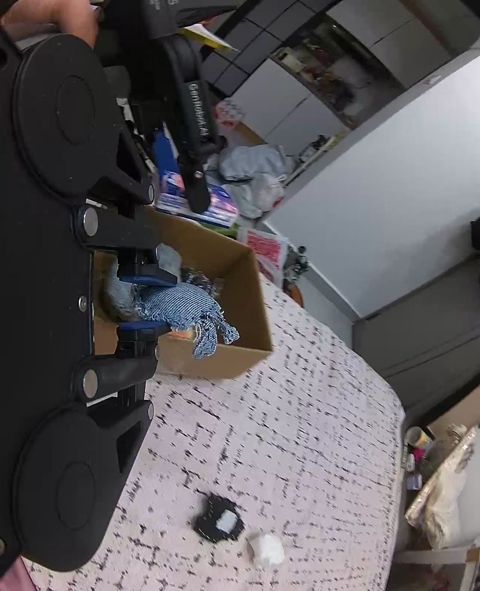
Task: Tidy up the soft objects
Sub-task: 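Carry the tissue pack and sock to the box with both tools, then open both tools to drop the tissue pack and sock into the box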
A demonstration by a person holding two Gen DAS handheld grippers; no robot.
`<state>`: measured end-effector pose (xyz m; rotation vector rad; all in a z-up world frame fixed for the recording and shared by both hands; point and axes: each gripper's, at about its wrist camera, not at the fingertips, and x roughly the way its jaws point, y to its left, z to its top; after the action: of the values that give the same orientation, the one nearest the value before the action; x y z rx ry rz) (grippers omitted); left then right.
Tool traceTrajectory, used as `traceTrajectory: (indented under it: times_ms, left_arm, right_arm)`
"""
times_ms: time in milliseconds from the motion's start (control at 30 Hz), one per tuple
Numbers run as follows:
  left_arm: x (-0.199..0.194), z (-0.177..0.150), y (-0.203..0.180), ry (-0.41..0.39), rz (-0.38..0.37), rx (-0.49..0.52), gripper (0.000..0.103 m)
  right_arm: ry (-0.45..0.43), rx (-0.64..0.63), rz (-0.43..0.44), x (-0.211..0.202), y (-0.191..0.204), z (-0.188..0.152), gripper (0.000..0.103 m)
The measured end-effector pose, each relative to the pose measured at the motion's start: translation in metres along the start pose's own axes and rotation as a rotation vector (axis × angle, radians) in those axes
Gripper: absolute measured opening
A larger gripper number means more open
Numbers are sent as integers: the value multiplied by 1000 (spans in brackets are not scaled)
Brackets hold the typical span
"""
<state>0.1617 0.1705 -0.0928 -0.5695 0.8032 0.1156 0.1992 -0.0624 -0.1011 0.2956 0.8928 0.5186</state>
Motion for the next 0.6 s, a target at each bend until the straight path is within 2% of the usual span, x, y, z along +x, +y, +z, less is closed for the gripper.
traceTrajectory:
  times_ms: [133, 300, 500, 600]
  left_arm:
    - [8, 3, 3, 12, -4, -12, 52]
    - [17, 6, 3, 24, -8, -22, 53]
    - [31, 7, -5, 44, -13, -13, 53]
    - [37, 7, -12, 53, -14, -6, 53]
  right_arm:
    - [38, -26, 6, 9, 7, -4, 25]
    - [56, 16, -1, 10, -2, -4, 49]
    - [48, 41, -7, 7, -10, 1, 50]
    - [49, 49, -14, 7, -15, 1, 54]
